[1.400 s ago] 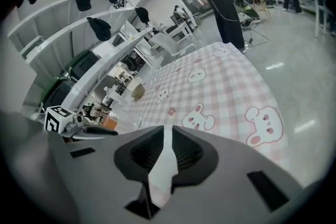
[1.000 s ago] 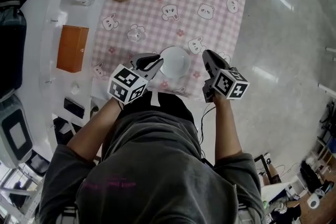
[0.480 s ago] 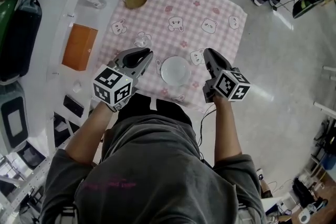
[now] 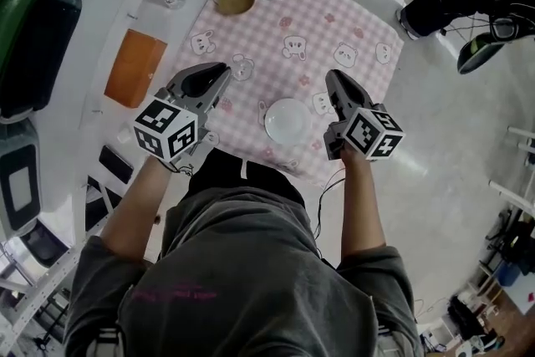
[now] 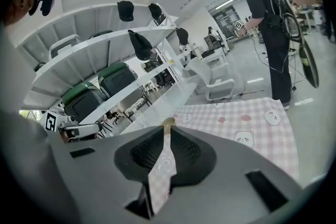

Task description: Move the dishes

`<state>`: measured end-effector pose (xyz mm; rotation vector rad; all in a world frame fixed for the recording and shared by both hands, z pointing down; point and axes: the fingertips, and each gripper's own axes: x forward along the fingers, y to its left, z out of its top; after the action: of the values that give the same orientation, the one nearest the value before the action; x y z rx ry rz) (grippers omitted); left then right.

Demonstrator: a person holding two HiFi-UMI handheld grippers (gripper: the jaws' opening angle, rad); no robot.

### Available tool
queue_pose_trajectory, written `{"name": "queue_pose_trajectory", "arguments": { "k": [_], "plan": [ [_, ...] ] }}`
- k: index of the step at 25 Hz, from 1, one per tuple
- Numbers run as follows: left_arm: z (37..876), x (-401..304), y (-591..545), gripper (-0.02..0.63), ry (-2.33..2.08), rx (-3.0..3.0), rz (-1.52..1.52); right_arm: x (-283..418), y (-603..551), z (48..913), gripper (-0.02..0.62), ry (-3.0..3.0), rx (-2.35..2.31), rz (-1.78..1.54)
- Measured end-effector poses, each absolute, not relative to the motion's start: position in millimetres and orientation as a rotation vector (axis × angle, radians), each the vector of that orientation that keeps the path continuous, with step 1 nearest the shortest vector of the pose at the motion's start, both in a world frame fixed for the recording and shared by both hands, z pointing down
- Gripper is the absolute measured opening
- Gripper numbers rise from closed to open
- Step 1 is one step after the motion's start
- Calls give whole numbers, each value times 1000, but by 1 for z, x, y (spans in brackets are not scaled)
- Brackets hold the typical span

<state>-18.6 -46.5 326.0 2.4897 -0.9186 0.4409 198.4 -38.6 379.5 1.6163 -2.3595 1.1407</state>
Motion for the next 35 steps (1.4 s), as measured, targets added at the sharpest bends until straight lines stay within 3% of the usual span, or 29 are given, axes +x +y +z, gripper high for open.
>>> {"name": "queue_pose_trajectory", "arguments": {
  "k": [16, 35],
  "plan": [
    [341, -105, -138, 38, -948, 2423, 341, 118, -144, 389, 40, -2327, 1560, 1066],
    [398, -109, -179, 29, -956, 2294, 350, 86, -235, 449, 40, -2295, 1401, 1109]
  ]
}}
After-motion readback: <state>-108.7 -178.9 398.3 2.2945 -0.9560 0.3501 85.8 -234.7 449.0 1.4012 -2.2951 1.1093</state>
